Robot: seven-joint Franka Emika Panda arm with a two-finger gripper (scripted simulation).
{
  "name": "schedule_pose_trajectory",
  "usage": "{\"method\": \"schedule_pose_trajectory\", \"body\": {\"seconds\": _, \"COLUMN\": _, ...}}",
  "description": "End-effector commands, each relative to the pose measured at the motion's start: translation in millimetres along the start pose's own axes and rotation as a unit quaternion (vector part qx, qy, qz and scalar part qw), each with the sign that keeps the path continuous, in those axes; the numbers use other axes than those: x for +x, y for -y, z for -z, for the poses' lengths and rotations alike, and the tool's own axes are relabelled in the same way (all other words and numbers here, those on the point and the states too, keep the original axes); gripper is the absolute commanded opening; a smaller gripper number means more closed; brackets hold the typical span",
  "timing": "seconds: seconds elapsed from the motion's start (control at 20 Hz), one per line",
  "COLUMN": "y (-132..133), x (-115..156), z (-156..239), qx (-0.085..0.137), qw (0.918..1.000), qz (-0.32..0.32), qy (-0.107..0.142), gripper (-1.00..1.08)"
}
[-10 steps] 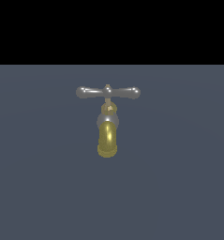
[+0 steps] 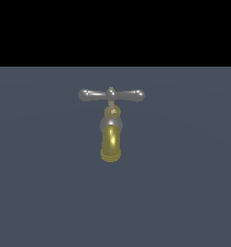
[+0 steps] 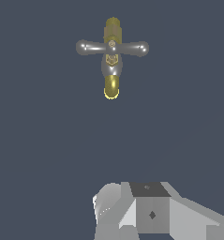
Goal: Turn on the faucet by rotating a designated handle.
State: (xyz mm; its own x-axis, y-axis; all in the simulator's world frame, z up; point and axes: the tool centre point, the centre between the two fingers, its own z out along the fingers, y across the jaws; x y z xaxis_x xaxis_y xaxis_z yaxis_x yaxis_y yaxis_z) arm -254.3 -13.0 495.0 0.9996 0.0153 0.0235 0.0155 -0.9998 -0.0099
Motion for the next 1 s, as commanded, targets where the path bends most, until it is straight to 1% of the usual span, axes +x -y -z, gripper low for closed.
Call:
{"method": "schedule_pose_trajectory", "body": {"seconds": 0.0, "y": -3, "x": 2, "z": -5, "qx": 0.000, "qw": 0.9999, "qz": 0.012, "qy": 0.000, "gripper": -1.00}}
{"method": "schedule_pose_trajectory", "body": {"seconds": 0.3, "y": -16, "x": 9, "z": -23, "qx": 0.000, "qw": 0.9983, "qz": 0.058, "qy": 0.001, "gripper": -1.00}}
{"method": "schedule_pose_trajectory", "body": {"seconds": 0.5, "y": -27, "x": 16, "z": -40, "qx": 0.000, "qw": 0.9949, "qz": 0.101, "qy": 0.002, "gripper": -1.00}}
{"method": "schedule_pose_trajectory", "body": {"seconds": 0.75, "y": -41, "x": 28, "z": -64, "qx": 0.001, "qw": 0.9872, "qz": 0.160, "qy": 0.003, "gripper": -1.00}}
{"method": "schedule_pose_trajectory", "body": {"seconds": 0.95, "y": -52, "x": 39, "z": -83, "qx": 0.001, "qw": 0.9785, "qz": 0.206, "qy": 0.004, "gripper": -1.00}}
